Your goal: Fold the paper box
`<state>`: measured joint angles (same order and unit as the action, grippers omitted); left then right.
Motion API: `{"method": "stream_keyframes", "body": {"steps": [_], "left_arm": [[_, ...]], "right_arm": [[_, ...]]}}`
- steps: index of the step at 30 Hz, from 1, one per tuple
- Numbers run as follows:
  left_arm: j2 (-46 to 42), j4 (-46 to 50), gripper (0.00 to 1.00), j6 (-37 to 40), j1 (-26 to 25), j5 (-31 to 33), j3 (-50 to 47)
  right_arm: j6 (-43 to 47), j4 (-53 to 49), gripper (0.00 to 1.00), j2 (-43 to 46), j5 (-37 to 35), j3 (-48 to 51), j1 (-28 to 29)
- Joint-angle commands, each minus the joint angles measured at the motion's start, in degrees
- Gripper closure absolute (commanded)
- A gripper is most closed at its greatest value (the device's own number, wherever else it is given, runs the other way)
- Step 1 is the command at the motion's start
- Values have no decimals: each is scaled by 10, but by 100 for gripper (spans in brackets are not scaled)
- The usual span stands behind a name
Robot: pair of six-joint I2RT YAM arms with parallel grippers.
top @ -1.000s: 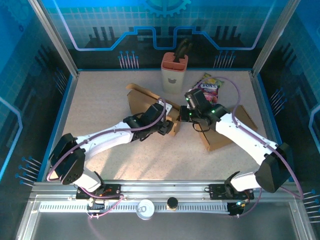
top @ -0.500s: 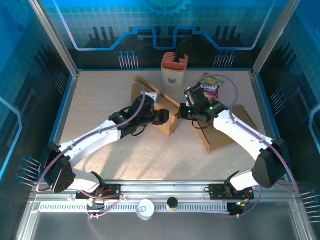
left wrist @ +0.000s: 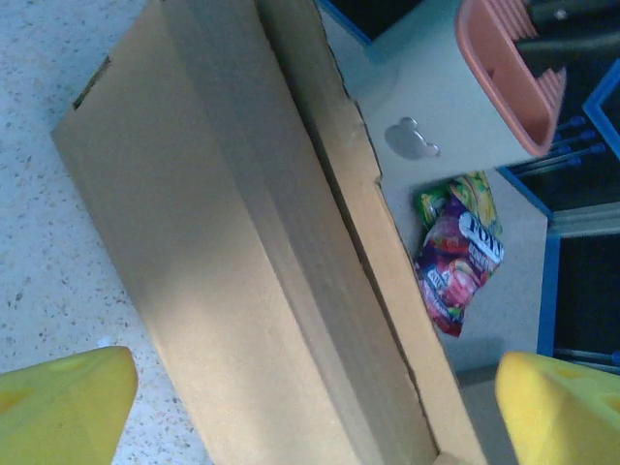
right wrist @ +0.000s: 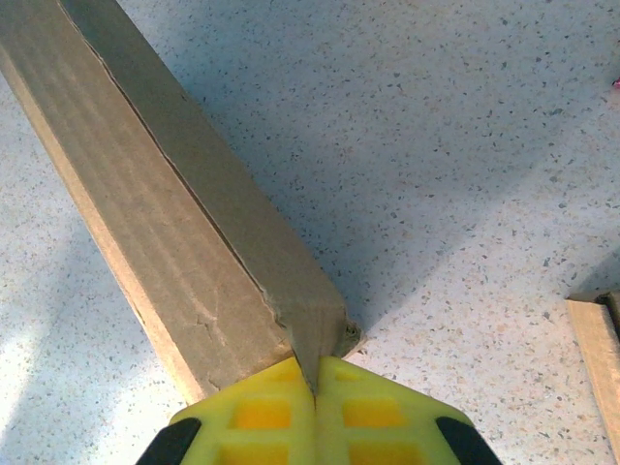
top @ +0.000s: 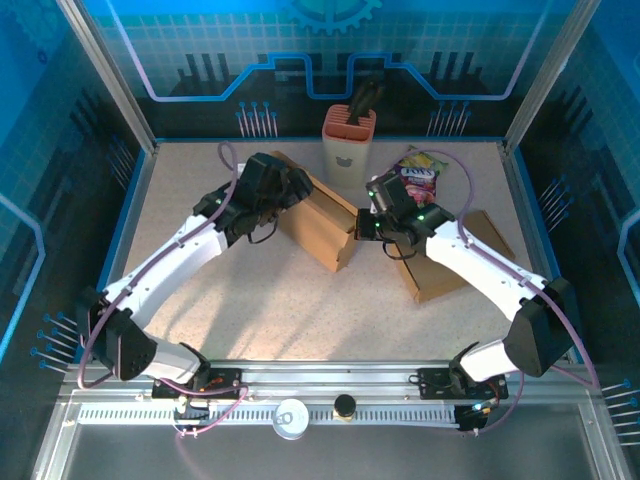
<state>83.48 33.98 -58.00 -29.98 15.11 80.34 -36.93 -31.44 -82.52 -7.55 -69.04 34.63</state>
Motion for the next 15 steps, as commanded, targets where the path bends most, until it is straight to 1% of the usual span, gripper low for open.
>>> {"method": "stream_keyframes", "body": {"steps": [1, 4, 7, 9, 10, 13, 15], "left_arm": [[32, 90, 2, -96, 19, -16, 46], [56, 84, 3, -139, 44, -62, 62], [93, 95, 3, -168, 62, -87, 88], [121, 82, 3, -182, 75, -113, 102], [136, 79, 3, -189, 78, -117, 111], [169, 78, 2, -179, 80, -104, 144], [173, 77, 2, -172, 78, -91, 152]], "right_arm": [[14, -1, 100, -5, -16, -12, 15], [18, 2, 100, 0, -23, -9, 21], [21, 1, 100, 2, -27, -8, 24], [22, 2, 100, 3, -27, -7, 26], [23, 3, 100, 3, -28, -6, 28], [24, 3, 100, 4, -28, -4, 32], [25, 4, 100, 6, -28, -2, 33]]}}
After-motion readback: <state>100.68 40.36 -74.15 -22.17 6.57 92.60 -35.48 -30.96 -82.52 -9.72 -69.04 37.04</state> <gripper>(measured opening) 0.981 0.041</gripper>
